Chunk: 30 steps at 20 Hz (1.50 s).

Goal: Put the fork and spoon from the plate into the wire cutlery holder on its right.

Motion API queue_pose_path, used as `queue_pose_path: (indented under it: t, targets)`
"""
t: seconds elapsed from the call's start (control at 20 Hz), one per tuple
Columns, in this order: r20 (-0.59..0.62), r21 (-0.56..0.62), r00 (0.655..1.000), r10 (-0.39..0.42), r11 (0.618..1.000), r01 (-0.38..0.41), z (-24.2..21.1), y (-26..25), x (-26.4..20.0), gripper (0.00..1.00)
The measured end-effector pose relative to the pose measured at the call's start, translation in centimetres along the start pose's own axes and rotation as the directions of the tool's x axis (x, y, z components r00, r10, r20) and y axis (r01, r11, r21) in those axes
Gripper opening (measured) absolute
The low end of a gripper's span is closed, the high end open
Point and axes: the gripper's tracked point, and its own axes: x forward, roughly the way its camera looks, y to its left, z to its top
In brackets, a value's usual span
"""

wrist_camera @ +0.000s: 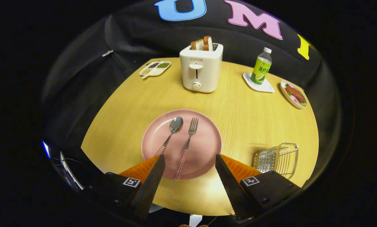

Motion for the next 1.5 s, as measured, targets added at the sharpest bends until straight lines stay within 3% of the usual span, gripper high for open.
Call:
queue_pose_path:
  t: [0.25,0.55,1.05,1.3,1.5]
  targets:
    - [-0.127,0.024,0.992,-0.002,1.000,0.005,-2.2,0.6,3.7,0.98]
    - [-0.213,0.033,0.977,0.003,0.999,0.004,-3.7,1.2,6.4,0.86]
    - [-0.284,0.091,0.959,0.011,0.996,0.015,-4.5,1.1,7.4,0.20]
    - [-0.270,0.207,0.959,0.085,0.978,-0.029,-4.2,0.9,6.0,0.12]
    - [-0.243,0.197,0.962,0.122,0.978,-0.074,-3.2,-0.7,1.9,0.12]
